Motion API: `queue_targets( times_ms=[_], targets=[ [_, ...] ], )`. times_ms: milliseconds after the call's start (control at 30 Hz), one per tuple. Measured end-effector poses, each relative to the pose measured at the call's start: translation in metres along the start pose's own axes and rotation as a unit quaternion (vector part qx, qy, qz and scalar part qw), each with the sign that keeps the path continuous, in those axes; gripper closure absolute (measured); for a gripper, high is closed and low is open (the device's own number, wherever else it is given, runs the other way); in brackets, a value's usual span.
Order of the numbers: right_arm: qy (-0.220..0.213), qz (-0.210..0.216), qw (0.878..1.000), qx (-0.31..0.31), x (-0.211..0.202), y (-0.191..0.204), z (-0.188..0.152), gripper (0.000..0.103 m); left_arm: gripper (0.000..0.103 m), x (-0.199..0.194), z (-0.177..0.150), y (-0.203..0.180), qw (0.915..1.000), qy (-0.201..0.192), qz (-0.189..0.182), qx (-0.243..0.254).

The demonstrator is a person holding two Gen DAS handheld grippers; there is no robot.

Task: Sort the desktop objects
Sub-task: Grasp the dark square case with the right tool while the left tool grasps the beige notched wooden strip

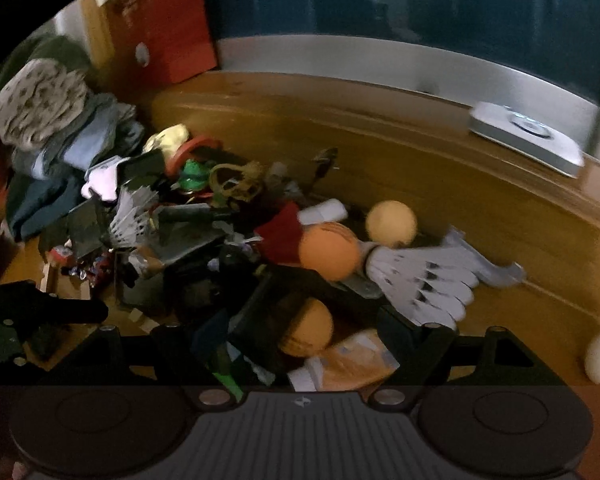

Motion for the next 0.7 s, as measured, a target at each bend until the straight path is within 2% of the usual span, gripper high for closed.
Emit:
queue_targets(
  times_ms=[233,300,333,433,467,533,567,700],
  targets=[
    [0.004,0.003,0.999,-0.035,0.015,0.011,0.001,0.028,0.0,0.002,-0.003,-0.002,1.0,0.0,-0.003,0.001],
    [0.002,-0.005,0.999,-0.045,0.017,0.014,0.001,0.04,0.0,0.002,-0.003,-0.003,1.0,0.0,-0.003,0.001],
    [0.003,-0.01,0.999,-0.047,0.019,0.014,0.0,0.05,0.0,0.002,-0.003,-0.003,1.0,0.0,-0.003,0.002],
    [-0.006,-0.008,0.999,-0.031,0.014,0.01,0.001,0.061,0.0,0.001,-0.003,-0.003,1.0,-0.002,-0.001,0.003],
    [-0.01,-0.007,1.0,-0.027,0.012,0.008,0.001,0.071,0.0,0.001,-0.003,-0.003,1.0,-0.003,0.001,0.004],
    [-0.015,-0.003,1.0,-0.016,0.006,0.004,0.002,0.081,0.0,0.001,-0.003,-0.003,1.0,-0.005,0.002,0.006],
    [-0.016,-0.001,1.0,-0.009,0.004,0.002,0.003,0.085,0.0,0.001,-0.002,-0.003,1.0,-0.006,0.003,0.006],
    [-0.017,0.002,1.0,0.015,-0.006,-0.007,-0.001,0.085,0.0,0.004,-0.001,-0.002,1.0,-0.009,0.002,0.001]
  ],
)
Point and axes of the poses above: each gripper's, at about its wrist camera, not at the fingertips, and x roughly the way its jaws point, y to its left, z to its top, the point moved 1 cm from there along x, roughly the way its jaws point, and after that the axes turned 3 degrees about y, right-handed, at the moved point
